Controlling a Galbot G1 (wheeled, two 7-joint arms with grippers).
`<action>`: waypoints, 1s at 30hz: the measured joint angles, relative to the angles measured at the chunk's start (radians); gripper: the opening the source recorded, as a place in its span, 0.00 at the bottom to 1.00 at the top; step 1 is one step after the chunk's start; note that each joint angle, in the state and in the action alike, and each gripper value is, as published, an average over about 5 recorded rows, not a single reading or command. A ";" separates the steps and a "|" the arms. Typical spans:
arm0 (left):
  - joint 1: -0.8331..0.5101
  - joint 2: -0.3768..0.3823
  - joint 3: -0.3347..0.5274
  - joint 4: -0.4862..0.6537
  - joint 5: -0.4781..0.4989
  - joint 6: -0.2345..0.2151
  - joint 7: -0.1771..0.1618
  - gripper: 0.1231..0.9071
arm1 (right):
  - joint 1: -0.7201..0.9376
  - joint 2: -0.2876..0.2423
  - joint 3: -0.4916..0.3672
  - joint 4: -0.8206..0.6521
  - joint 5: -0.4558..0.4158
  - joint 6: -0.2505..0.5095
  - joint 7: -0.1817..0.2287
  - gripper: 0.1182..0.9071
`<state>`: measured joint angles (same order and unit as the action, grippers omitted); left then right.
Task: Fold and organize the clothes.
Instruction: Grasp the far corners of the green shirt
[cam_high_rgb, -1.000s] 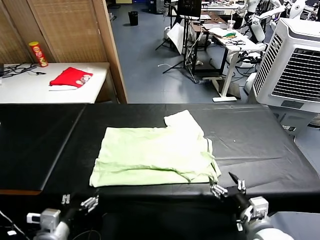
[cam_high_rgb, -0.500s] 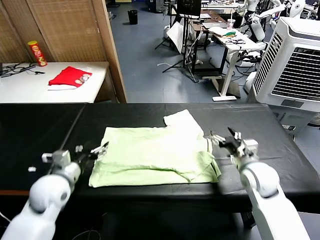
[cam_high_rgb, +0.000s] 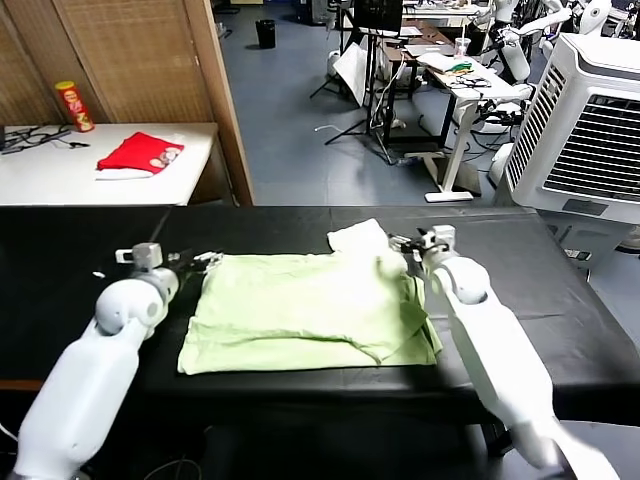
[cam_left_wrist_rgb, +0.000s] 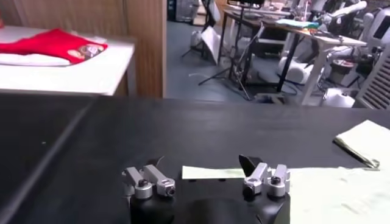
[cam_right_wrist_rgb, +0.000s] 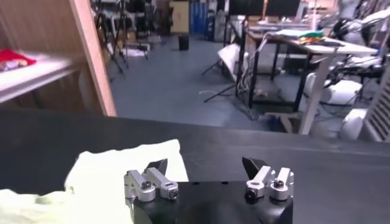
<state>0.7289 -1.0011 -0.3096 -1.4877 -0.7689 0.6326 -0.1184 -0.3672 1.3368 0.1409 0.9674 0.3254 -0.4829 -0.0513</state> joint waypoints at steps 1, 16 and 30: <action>-0.009 -0.003 0.006 0.015 0.002 0.000 0.002 0.86 | 0.013 0.007 -0.002 -0.026 -0.003 0.000 -0.003 0.86; -0.054 -0.032 0.031 0.151 0.010 -0.016 0.054 0.80 | 0.068 0.042 -0.003 -0.159 -0.012 -0.004 -0.034 0.86; -0.074 -0.055 0.041 0.199 0.030 -0.027 0.071 0.41 | 0.049 0.050 -0.001 -0.151 -0.025 0.000 -0.075 0.25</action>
<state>0.6547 -1.0561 -0.2688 -1.2888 -0.7388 0.6058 -0.0475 -0.3179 1.3869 0.1399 0.8169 0.3005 -0.4831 -0.1260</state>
